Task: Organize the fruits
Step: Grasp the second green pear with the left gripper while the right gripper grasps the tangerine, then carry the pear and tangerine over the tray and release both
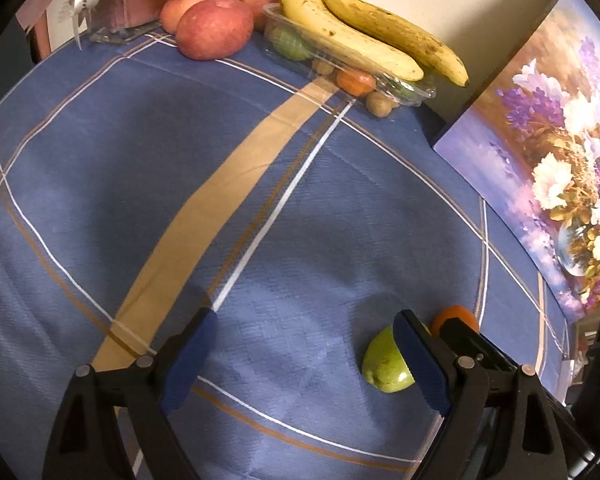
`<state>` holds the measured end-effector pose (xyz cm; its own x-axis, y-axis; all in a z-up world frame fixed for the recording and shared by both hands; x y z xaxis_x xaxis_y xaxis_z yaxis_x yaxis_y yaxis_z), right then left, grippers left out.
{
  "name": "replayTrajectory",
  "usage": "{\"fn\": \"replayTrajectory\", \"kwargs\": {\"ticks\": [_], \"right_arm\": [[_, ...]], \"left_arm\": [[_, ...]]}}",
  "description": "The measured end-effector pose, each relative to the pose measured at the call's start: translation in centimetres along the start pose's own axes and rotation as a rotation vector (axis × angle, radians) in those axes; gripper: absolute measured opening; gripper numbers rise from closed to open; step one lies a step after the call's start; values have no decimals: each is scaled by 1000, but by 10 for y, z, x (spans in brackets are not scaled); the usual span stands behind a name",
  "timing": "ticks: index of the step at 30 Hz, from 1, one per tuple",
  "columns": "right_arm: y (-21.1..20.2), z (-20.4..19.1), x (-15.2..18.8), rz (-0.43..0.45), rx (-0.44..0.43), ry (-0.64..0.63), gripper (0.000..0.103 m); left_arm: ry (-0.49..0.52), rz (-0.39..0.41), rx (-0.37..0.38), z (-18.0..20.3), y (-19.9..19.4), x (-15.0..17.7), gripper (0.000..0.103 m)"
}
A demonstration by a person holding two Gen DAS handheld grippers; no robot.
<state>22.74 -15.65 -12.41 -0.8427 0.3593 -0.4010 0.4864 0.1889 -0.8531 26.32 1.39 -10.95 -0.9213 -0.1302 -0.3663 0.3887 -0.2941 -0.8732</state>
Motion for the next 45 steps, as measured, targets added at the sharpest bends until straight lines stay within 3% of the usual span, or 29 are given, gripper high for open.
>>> {"fn": "replayTrajectory", "kwargs": {"ticks": [4,7,12,15,17,21,38,45], "right_arm": [[-8,16,1,13,51,6,35],[-15,30,2,17,95,6,35],[-27,46,8,20,145,0,35],[-29,55,11,19,149,12,35],[-32,59,14,19,151,14,35],[-35,62,16,19,161,14,35],[-46,56,29,29,199,-26,35],[-75,50,46,61,187,-31,35]], "left_arm": [[10,-11,32,9,2,2,90],[29,-24,58,20,4,5,81],[63,-57,98,38,12,15,81],[108,-57,70,45,16,18,73],[110,-60,96,48,16,19,58],[103,-82,151,52,15,25,46],[101,-88,144,53,3,31,45],[88,-57,169,60,-33,36,45]]}}
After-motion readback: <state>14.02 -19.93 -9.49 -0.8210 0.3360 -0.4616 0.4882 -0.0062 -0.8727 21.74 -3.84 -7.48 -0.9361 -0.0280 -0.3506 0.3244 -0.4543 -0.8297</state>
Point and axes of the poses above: each gripper's, at about its wrist camera, not at the fingertips, and y roughly the way its jaws point, z to its right, x to its underside, the point moved 5 cm from there along y, roughly the way its jaws point, and after that the axes turned 5 degrees about z, right-handed, at the moved point
